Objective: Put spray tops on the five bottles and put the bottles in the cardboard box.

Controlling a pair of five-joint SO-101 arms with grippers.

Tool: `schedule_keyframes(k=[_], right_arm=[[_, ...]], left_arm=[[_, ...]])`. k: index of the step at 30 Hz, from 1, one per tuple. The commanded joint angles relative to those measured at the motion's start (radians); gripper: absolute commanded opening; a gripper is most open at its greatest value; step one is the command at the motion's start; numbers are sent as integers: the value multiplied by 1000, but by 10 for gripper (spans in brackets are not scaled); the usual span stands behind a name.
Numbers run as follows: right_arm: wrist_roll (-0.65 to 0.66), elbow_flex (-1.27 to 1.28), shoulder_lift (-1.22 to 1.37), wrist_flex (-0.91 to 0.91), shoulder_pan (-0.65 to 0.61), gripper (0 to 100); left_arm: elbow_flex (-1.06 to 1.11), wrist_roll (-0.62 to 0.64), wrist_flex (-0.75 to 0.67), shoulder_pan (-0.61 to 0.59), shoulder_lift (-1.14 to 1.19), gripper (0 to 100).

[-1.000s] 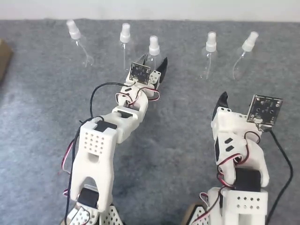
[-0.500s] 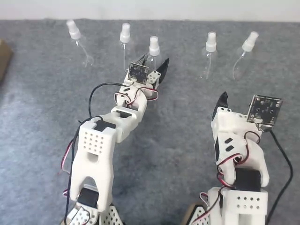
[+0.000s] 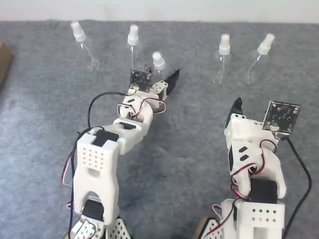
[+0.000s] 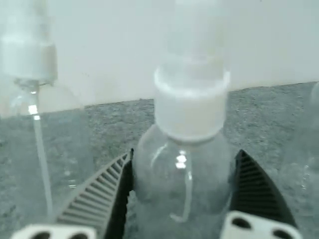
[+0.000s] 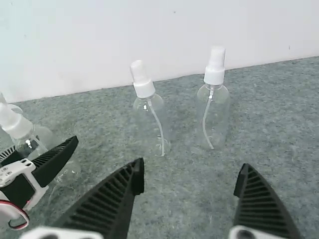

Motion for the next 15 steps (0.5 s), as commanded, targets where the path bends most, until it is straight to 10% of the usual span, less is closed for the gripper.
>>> schedule_keyframes(k=[1, 15], right_arm=[[-9, -35, -24, -16, 13, 274], [-5, -35, -24, -16, 13, 274]], left_arm=[[-7, 35, 14, -8, -86, 291], [-12, 48, 9, -8, -94, 291]])
